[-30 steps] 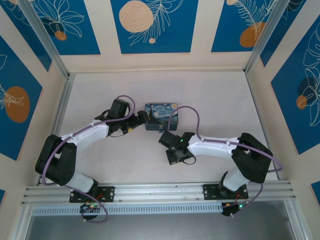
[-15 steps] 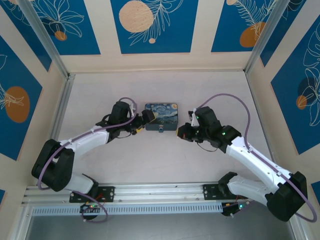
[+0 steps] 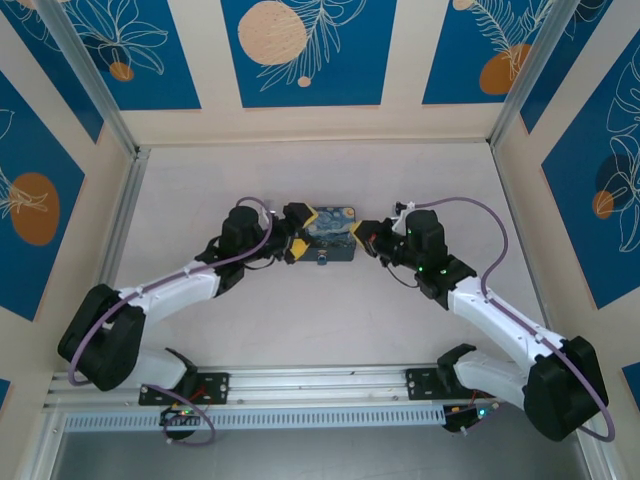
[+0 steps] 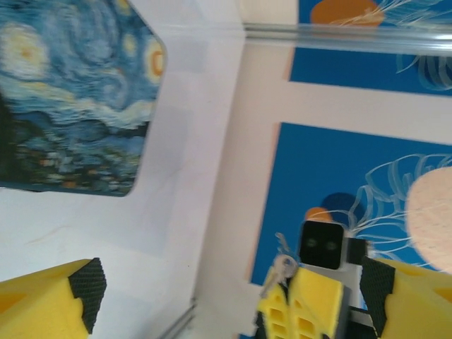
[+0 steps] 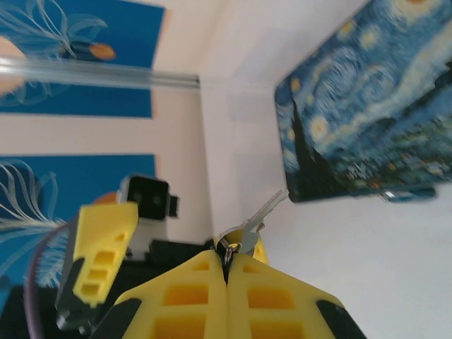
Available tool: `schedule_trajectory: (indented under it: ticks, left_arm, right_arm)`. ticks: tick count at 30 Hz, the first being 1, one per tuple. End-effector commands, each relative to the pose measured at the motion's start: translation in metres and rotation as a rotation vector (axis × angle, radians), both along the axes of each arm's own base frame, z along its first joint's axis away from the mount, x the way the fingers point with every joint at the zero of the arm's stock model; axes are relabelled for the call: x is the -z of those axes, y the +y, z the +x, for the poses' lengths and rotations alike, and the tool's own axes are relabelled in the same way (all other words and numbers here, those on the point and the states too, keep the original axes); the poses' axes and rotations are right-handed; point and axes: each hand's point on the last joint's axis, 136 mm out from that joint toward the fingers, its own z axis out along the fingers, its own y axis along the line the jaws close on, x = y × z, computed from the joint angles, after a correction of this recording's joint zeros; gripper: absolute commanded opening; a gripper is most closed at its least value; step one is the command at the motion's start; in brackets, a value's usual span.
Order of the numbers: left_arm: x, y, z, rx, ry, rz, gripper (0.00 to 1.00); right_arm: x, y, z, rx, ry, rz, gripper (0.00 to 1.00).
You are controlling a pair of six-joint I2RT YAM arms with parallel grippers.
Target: Unlock a padlock with a key
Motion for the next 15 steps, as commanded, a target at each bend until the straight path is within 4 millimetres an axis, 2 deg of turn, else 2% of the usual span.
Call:
schedule_trajectory:
  ticks: [1, 6, 15]
  left_arm:
    - [-0.024, -0.010, 0.010, -0.054, 0.007, -0.155, 0.88]
    - [-0.039, -0.028, 0.017, -0.049, -0.008, -0.222, 0.71]
    - [-0.051, -0.049, 0.024, -0.070, -0.008, -0.316, 0.54]
  right_arm:
    - [-0.026, -0.007, 0.023, 0.141, -0.069, 0.148, 0.00]
    - [-0.034, -0.012, 0.036, 0.229, -0.113, 0.235, 0.00]
    - [-0.042, -0.003, 0.047, 0.229, -0.168, 0.292, 0.00]
